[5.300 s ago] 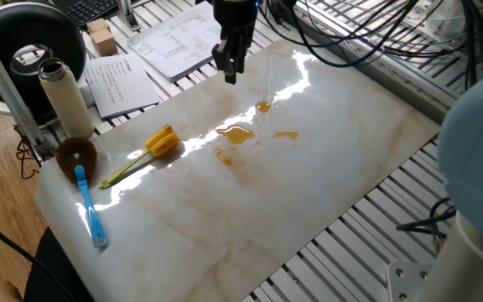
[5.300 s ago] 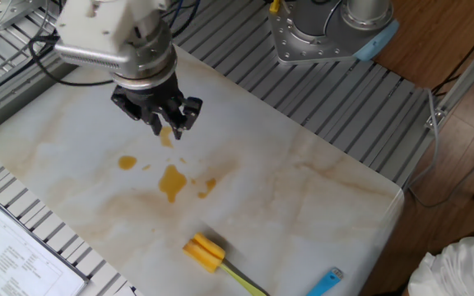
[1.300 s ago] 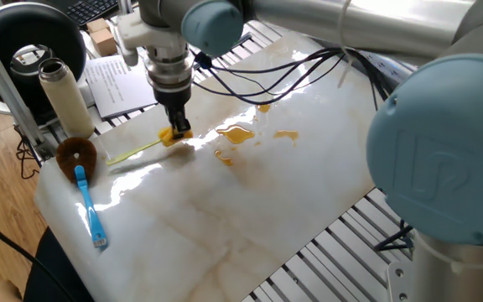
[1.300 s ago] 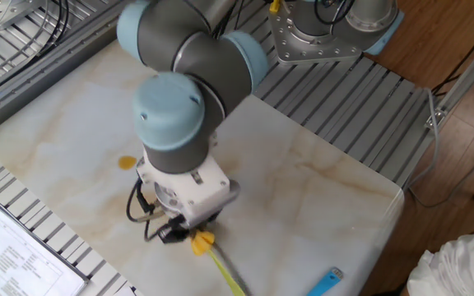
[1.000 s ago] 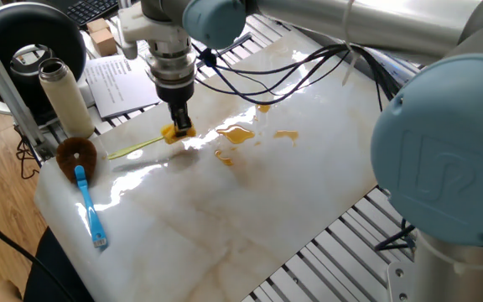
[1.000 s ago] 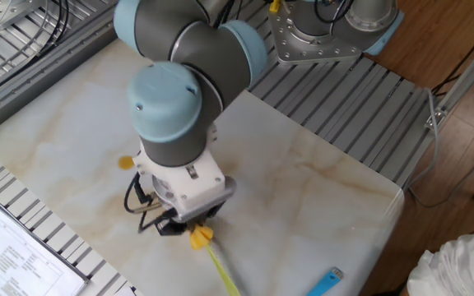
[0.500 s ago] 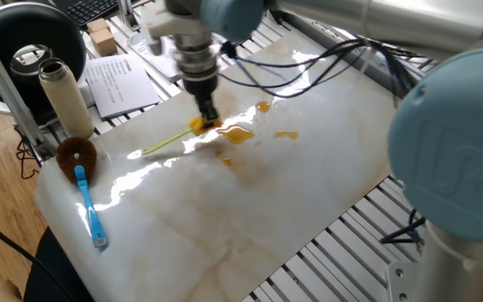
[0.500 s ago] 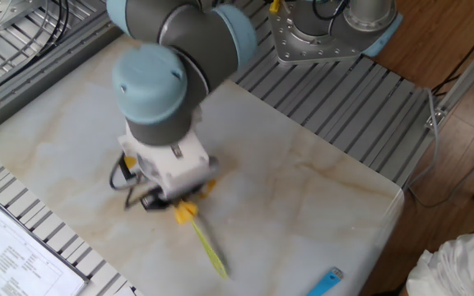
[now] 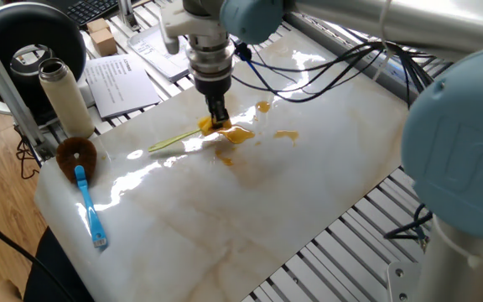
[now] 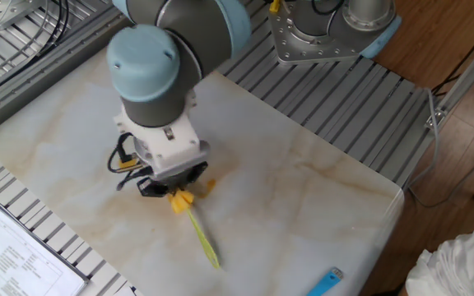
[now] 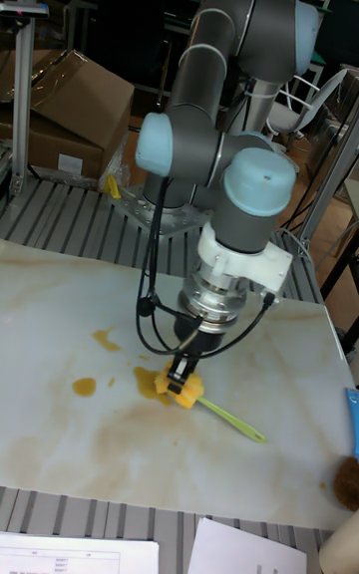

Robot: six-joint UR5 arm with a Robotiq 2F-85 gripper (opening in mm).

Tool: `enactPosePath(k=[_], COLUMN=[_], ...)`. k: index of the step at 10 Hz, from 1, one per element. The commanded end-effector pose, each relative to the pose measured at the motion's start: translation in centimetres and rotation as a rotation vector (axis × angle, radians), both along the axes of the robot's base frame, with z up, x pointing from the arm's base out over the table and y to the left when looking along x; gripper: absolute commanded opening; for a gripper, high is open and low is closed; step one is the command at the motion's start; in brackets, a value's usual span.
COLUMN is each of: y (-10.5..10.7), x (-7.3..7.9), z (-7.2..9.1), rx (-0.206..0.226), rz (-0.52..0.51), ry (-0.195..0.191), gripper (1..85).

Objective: Scrub the table with a brush

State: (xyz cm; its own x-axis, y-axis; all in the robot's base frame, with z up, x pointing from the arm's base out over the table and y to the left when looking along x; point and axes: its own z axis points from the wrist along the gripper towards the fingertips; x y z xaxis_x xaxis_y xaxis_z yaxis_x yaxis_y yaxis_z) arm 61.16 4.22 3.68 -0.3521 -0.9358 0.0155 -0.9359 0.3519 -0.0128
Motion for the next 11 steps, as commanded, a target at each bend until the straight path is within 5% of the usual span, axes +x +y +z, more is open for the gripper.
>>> enactPosePath(k=[1, 3, 6, 9, 11], y=[-2.6, -1.9, -1.3, 0.5, -0.4], x=[1.9, 1.4, -1.6, -6.4, -6.6], z=[-1.0, -2.2, -2.8, -2.1, -0.8], rx=[0.009, 0.097, 0.138, 0.125, 0.079], rz=[0.091, 0.085, 0.046, -0.047, -0.067], ry=[-0.053, -0.081, -0.09, -0.076, -0.085], gripper=[1.3, 1.3, 1.3, 1.3, 1.3])
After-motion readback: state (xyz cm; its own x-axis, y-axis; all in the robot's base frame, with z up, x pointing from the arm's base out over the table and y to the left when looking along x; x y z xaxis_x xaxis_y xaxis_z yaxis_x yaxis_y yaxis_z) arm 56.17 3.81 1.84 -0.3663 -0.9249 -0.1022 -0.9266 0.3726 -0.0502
